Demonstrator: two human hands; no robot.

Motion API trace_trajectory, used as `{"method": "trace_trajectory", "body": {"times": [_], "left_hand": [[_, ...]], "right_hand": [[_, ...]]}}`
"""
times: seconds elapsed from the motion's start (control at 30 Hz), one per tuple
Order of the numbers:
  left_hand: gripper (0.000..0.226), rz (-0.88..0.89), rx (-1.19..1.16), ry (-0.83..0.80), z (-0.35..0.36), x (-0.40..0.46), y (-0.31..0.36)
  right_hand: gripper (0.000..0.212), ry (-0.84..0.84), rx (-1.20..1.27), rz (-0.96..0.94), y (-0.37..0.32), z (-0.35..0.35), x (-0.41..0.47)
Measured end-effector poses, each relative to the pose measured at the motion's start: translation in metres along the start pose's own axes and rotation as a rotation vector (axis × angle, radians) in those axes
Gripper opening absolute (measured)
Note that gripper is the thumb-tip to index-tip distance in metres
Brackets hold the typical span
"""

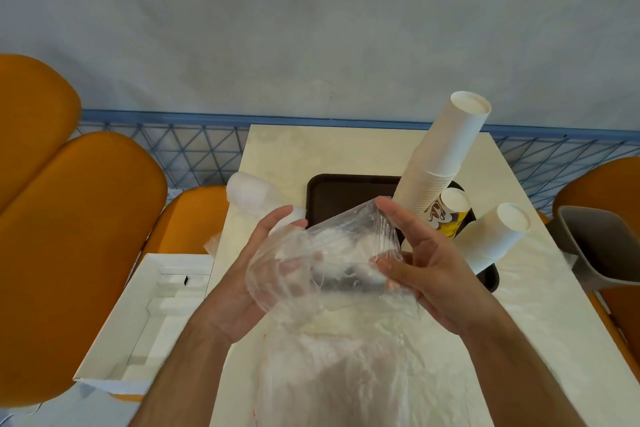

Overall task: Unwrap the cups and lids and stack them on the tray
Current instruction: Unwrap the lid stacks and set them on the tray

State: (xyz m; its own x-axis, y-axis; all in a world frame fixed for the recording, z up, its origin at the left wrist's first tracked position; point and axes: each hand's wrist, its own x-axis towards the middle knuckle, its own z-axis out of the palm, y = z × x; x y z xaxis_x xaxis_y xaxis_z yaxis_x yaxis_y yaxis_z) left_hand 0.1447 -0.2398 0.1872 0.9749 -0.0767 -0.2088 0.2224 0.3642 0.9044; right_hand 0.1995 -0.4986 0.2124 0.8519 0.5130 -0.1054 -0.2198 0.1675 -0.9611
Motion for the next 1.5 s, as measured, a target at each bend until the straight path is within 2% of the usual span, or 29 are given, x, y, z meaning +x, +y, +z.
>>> {"method": "trace_trajectory", "body": {"times": [0.07, 0.13, 0.17, 0.27, 0.37, 0.47, 0.57, 0.67, 0.73, 0.87, 0.93, 1.07, 1.17, 1.5], "left_hand": [[0.048, 0.043, 0.128, -0.056, 0.004, 0.006, 0.005], [0.054, 0.11, 0.292, -0.019, 0.014, 0.01, 0.015], [0.047, 0.142, 0.309, -0.011, 0.017, 0.011, 0.019], [0.018, 0.201, 0.132, 0.023, 0.021, 0.011, 0.029], [0.034, 0.2, 0.045, 0.129, 0.014, 0.01, 0.03], [0.016, 0.191, 0.13, 0.207, 0.006, 0.006, 0.033], [0.025, 0.184, 0.154, 0.287, -0.007, 0.003, 0.035], [0.022, 0.22, 0.106, 0.335, -0.008, 0.002, 0.038], [0.014, 0.183, 0.051, 0.347, -0.007, 0.003, 0.036], [0.052, -0.021, -0.117, 0.308, 0.003, 0.005, 0.032], [0.059, -0.061, -0.11, 0.226, 0.012, 0.002, 0.024], [0.078, -0.079, -0.031, 0.259, 0.032, -0.01, 0.005], [0.081, -0.117, 0.006, 0.25, 0.038, -0.017, -0.008], [0.038, -0.072, 0.19, 0.191, 0.003, -0.023, 0.014]], "right_hand": [[0.082, -0.013, -0.005, -0.002, 0.001, -0.002, 0.0], [0.082, -0.016, -0.015, 0.003, 0.0, -0.003, -0.001], [0.083, -0.015, -0.02, 0.002, -0.001, -0.004, -0.002], [0.088, 0.001, -0.004, -0.005, -0.002, -0.004, -0.004], [0.09, 0.014, 0.016, -0.006, -0.001, -0.008, -0.008], [0.09, 0.019, 0.01, 0.001, 0.001, -0.013, -0.01], [0.092, 0.029, 0.005, -0.006, 0.002, -0.018, -0.013], [0.093, 0.037, 0.023, -0.015, 0.002, -0.02, -0.014], [0.095, 0.038, 0.03, -0.02, 0.001, -0.019, -0.014], [0.097, 0.057, 0.049, -0.018, 0.002, -0.018, -0.013], [0.098, 0.06, 0.035, -0.021, 0.002, -0.018, -0.012], [0.099, 0.079, 0.041, -0.043, 0.003, -0.019, -0.011], [0.101, 0.081, 0.05, -0.053, 0.003, -0.023, -0.01], [0.102, 0.074, -0.004, -0.077, -0.009, -0.041, -0.012]]}}
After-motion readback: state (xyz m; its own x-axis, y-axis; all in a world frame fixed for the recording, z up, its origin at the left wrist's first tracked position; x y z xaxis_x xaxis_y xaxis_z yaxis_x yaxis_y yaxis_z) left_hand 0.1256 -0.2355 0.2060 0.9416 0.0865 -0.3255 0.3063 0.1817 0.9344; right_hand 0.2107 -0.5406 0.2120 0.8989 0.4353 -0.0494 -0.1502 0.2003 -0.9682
